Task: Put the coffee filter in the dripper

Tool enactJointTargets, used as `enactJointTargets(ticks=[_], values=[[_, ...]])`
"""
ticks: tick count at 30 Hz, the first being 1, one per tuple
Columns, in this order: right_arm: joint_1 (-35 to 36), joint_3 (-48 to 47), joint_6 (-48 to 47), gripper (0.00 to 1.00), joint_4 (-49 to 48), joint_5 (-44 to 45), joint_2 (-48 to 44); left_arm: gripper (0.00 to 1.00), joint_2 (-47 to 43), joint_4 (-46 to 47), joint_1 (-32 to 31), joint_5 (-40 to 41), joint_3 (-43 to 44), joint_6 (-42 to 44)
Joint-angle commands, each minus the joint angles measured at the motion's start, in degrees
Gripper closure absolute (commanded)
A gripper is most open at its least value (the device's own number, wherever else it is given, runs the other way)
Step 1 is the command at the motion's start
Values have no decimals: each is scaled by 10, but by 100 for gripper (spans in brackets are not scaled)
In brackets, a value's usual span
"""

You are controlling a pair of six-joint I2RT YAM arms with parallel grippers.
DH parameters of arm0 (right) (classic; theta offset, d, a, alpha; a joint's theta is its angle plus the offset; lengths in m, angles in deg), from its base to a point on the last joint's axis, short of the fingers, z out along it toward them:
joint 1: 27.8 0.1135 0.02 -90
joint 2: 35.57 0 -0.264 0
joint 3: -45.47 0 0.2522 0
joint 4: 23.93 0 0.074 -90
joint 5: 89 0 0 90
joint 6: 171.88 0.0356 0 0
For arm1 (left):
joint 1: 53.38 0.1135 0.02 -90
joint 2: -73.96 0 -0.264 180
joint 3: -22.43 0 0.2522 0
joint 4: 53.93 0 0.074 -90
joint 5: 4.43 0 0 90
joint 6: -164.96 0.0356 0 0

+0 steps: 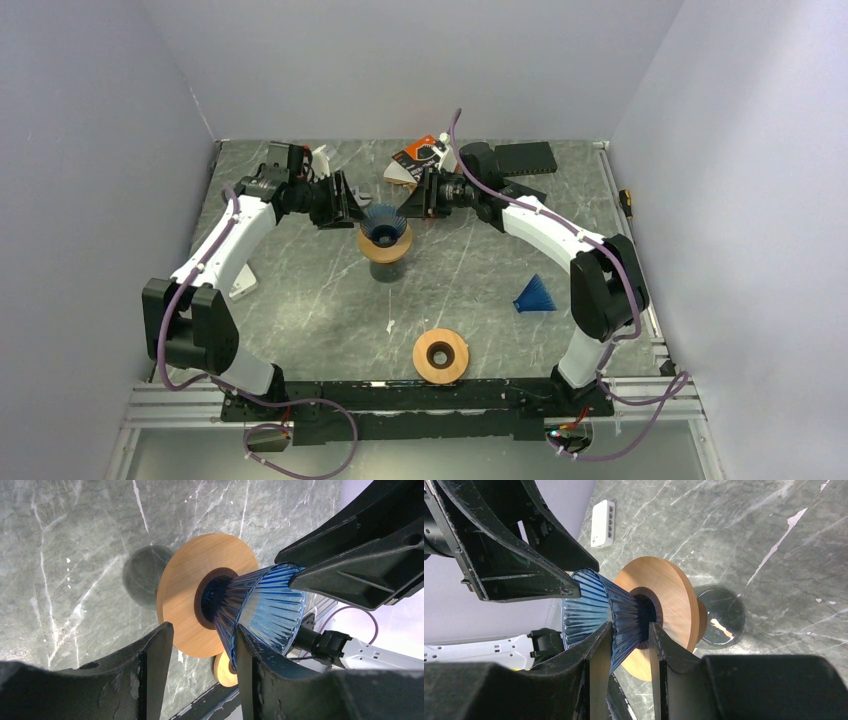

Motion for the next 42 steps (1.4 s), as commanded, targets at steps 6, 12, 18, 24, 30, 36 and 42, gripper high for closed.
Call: enactJointTargets(ticks=[6,12,18,24,30,36,42], values=[[3,-15,1,39,-27,-26,-38,22,-36,12,4,16,14,33],[3,-4,-9,23,-35,-11,-94,7,-101,42,4,62,0,44],[-2,24,-35,11,-10,47,-141,0,-166,54,4,133,-30,52],[-53,26,-28,9,10,70,-138,0,-148,42,5,174,-4,36],[-117,-36,-48,9,30,96,-46,0,-63,24,8,166,69,12],[-155,-158,-70,9,33,99,86,0,24,52,34,142,106,-12],[-160,-340,-120,9,91,119,241,0,113,126,86,51,102,-52]])
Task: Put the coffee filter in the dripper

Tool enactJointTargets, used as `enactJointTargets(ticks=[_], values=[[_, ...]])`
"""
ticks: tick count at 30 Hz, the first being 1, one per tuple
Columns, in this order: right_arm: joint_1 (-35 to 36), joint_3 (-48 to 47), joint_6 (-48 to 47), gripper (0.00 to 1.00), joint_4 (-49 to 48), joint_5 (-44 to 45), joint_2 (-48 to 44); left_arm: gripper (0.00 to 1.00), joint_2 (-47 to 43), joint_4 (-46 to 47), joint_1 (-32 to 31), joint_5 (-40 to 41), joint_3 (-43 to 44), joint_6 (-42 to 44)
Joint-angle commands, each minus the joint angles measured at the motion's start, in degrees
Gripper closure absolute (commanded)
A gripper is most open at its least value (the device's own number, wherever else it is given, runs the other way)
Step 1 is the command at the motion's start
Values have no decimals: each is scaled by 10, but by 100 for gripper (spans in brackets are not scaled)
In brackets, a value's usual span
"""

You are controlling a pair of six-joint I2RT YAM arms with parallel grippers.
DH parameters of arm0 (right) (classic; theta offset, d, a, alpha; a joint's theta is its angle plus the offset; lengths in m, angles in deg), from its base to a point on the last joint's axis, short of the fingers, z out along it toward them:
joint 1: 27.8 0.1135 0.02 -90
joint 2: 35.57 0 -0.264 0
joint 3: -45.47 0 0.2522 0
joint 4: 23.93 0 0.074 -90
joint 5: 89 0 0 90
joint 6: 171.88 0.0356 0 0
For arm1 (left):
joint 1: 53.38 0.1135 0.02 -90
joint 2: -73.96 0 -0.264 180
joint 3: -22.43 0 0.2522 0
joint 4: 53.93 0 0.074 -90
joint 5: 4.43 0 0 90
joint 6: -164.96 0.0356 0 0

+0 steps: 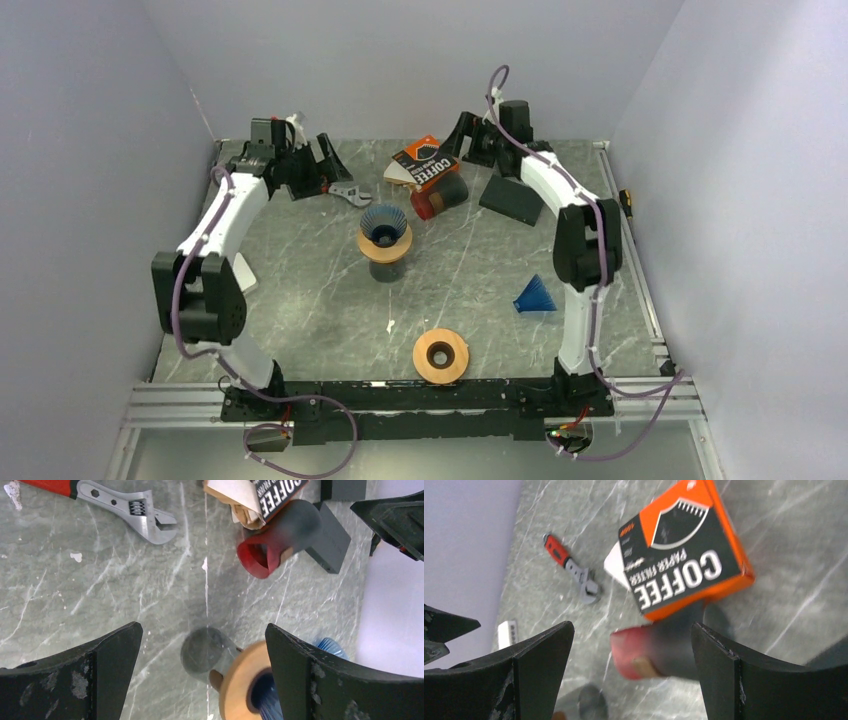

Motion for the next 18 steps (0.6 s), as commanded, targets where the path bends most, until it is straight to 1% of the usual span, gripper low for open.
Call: enactJointTargets(ticks=[1,4,7,12,16,18], values=[[-1,-138,-48,9,30,14,88,0,51,90,42,-103,-3,-46],[-4,-216,-61,9,47,24,151,0,80,141,66,-156,-21,-69],[-11,-268,-59,9,39,26,209,1,101,176,80,-186,-32,-81],[-18,-336,-33,9,1,-15,285,0,127,176,82,-209,-31,-67],[-15,-437,-7,8,14,-49,357,2,135,179,82,-227,-34,-59],[-14,-441,6,8,4,-56,369,3,134,175,82,-227,-37,-49]])
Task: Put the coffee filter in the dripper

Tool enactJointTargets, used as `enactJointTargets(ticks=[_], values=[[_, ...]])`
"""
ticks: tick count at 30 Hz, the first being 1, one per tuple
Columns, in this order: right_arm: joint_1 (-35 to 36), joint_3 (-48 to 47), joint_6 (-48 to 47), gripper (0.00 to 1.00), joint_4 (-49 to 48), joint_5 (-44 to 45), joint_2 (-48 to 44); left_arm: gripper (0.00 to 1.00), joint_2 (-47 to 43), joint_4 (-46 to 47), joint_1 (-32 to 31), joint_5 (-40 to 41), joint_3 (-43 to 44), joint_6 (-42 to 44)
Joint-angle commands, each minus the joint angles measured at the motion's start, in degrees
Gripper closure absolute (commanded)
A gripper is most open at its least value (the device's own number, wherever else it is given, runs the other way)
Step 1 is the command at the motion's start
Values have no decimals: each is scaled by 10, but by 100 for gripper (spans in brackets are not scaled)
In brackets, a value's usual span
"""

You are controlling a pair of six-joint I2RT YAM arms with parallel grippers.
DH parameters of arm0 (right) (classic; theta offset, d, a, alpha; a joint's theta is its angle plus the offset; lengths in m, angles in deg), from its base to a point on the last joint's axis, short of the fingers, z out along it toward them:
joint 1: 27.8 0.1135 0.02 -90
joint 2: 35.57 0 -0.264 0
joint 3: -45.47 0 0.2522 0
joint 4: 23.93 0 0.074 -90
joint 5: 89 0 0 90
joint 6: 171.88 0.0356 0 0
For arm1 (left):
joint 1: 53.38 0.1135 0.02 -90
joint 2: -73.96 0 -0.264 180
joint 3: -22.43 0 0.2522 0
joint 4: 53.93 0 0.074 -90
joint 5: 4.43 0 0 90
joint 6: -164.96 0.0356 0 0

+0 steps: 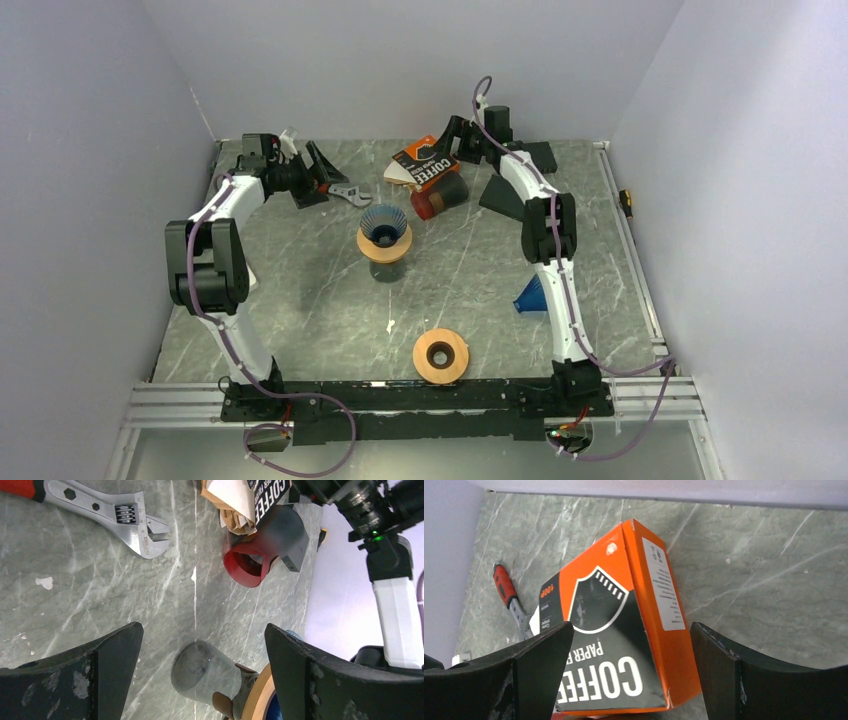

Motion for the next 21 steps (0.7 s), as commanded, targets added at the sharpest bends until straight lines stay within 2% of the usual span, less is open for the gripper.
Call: enactJointTargets(ticks=[1,10,21], values=[[2,-41,33,8,-41,-42,14,3,-3,22,-2,-36,-3,20],[27,-70,41,10,-59,-106,49,7,-12,16,0,-50,-18,34],[74,-49,16,11,-48,-127,56,8,-13,14,9,-54,-21,35]])
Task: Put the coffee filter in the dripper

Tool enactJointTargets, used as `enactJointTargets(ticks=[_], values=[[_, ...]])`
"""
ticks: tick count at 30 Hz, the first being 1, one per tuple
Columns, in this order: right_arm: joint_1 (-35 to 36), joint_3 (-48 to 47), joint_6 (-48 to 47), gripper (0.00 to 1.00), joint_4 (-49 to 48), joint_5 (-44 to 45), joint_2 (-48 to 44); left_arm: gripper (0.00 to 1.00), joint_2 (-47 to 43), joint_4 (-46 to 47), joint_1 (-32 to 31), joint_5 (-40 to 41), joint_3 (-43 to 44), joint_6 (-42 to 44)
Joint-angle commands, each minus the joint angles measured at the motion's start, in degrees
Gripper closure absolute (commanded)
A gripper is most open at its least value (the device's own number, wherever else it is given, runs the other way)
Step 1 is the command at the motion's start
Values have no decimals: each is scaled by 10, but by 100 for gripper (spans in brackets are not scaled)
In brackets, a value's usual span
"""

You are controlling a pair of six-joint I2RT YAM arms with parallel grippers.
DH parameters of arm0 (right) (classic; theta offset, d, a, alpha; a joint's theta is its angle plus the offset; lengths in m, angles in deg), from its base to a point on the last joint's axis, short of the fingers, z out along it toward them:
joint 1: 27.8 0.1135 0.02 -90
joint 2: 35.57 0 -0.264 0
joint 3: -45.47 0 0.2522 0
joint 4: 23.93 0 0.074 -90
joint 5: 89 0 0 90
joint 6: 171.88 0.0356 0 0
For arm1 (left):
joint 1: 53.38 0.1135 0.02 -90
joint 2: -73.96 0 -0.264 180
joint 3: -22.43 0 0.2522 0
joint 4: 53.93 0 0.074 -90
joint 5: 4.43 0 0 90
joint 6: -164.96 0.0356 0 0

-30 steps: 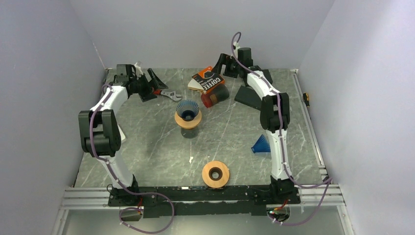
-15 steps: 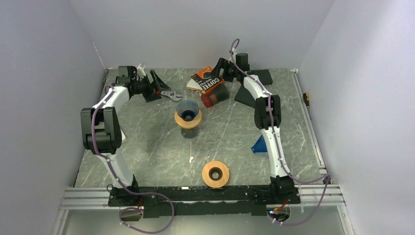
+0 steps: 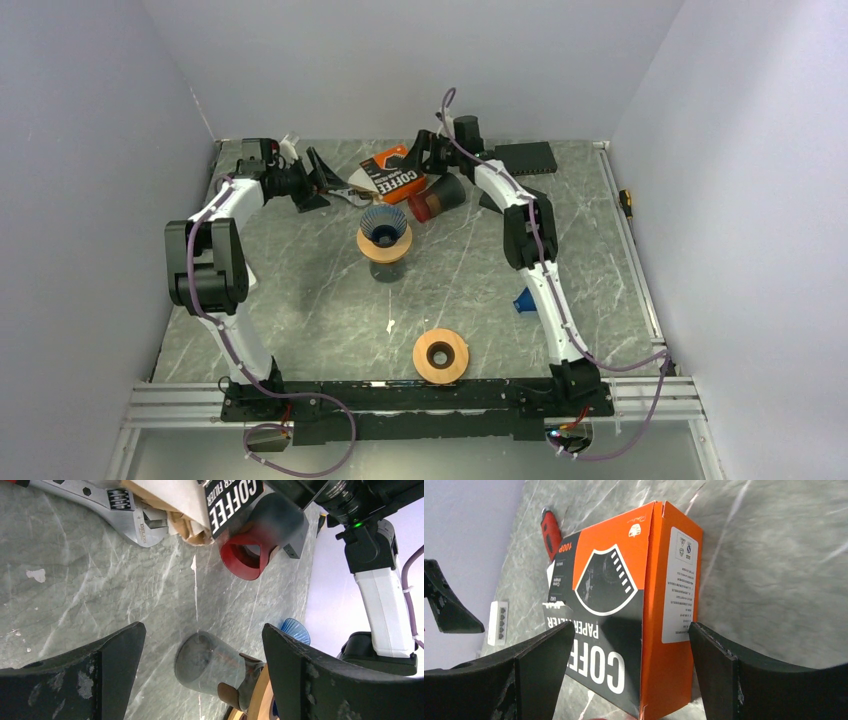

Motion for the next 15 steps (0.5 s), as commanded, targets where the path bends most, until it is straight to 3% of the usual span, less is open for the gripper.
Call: enactJointTargets(ticks=[1,15], values=[[20,-1,-9,11,-23,-27,-4,8,-13,11,6,-18,0,11],[65,33,-24,11,-28,-59,-29,9,-24,14,36,-9,-22,-4]])
